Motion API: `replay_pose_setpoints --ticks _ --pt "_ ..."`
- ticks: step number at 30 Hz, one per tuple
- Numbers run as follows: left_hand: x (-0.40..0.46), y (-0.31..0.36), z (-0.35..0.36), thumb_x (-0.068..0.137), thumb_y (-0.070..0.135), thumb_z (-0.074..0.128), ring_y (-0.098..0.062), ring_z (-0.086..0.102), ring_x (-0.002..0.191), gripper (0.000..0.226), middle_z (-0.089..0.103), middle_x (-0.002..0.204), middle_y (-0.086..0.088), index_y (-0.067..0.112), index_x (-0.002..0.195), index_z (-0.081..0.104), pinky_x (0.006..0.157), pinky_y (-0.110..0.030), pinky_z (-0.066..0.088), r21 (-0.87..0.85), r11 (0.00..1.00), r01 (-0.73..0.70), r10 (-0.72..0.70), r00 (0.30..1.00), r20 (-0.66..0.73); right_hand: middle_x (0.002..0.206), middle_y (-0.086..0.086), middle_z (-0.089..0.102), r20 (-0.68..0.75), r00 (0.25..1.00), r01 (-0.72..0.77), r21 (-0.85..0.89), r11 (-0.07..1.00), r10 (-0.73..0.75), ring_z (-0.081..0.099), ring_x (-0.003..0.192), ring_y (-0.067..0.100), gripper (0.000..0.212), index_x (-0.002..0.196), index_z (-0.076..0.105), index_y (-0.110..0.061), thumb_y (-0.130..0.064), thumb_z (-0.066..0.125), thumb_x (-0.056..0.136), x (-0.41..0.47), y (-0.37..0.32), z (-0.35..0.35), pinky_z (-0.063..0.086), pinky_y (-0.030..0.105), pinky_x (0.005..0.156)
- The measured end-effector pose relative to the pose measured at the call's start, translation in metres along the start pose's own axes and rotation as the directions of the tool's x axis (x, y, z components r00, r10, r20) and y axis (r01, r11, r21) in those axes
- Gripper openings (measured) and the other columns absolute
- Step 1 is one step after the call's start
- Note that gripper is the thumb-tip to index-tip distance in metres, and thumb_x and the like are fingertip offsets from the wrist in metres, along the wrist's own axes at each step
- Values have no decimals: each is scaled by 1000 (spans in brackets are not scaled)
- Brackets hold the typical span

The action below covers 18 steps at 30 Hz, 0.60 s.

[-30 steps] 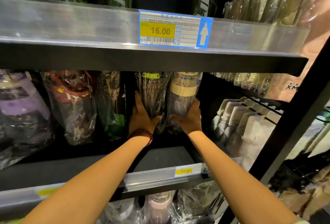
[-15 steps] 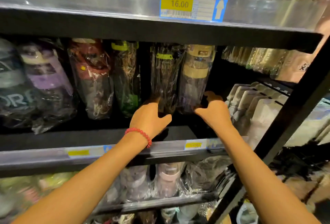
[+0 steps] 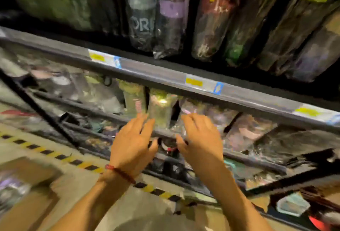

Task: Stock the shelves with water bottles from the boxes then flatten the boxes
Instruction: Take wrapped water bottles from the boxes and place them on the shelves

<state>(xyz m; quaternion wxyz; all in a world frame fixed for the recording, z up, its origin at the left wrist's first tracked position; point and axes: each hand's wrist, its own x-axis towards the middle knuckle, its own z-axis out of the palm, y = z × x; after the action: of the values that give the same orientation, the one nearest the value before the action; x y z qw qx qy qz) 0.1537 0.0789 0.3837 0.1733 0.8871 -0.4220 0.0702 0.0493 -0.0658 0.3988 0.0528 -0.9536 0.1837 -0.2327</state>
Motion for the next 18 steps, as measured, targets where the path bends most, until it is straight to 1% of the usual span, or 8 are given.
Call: replay_pose_setpoints --ticks 3,5,8,9,11,12,14,18 --pt "-67 -52 -2 73 29 47 -38 63 98 51 64 113 -19 3 114 63 77 -47 55 23 988 154 -155 988 30 91 7 63 157 986 46 33 998 -51 61 82 31 42 97 65 -12 -21 78 59 -14 -62 35 53 36 61" --pt "-113 -80 -4 71 25 58 -37 63 95 45 64 109 -15 9 113 58 76 -44 55 24 963 267 -267 963 16 87 6 62 241 966 84 70 994 -98 61 78 29 38 96 64 -13 -22 79 61 -29 -99 55 54 37 58" --pt "-176 -111 -6 72 32 59 -33 64 93 44 66 107 -10 14 111 59 71 -40 57 63 901 428 -431 902 30 91 9 65 332 915 197 129 972 -230 64 81 31 39 95 65 -11 -24 80 61 -56 -150 85 56 39 59" --pt "-195 -120 -7 70 33 63 -31 65 92 44 66 107 -9 14 110 62 69 -38 57 78 879 471 -475 879 39 93 8 66 361 890 244 137 960 -278 65 83 30 43 96 66 -13 -26 82 59 -63 -165 93 56 38 60" --pt "-228 -137 -13 57 29 81 -29 68 87 50 69 103 -8 13 104 70 63 -36 57 120 821 558 -567 822 55 95 4 68 396 842 336 147 930 -367 67 85 26 48 96 69 -16 -32 85 53 -73 -194 110 56 35 62" --pt "-243 -145 -18 51 27 86 -29 69 84 54 70 100 -8 12 100 72 61 -35 57 144 787 600 -611 790 52 94 3 69 403 822 370 160 915 -403 68 84 25 48 95 69 -17 -32 84 52 -76 -209 118 56 33 62" --pt "-271 -161 -26 45 27 88 -30 69 81 56 70 97 -10 10 97 73 62 -35 57 184 722 667 -683 729 36 93 2 68 417 778 414 223 882 -470 67 84 25 46 94 69 -16 -31 82 52 -82 -240 133 55 31 59" --pt "-318 -181 -35 41 28 89 -31 69 79 59 70 95 -13 9 94 73 61 -37 58 205 585 785 -804 595 13 93 3 68 427 660 524 328 786 -618 67 81 26 52 93 70 -15 -29 88 46 -94 -296 149 55 33 53"
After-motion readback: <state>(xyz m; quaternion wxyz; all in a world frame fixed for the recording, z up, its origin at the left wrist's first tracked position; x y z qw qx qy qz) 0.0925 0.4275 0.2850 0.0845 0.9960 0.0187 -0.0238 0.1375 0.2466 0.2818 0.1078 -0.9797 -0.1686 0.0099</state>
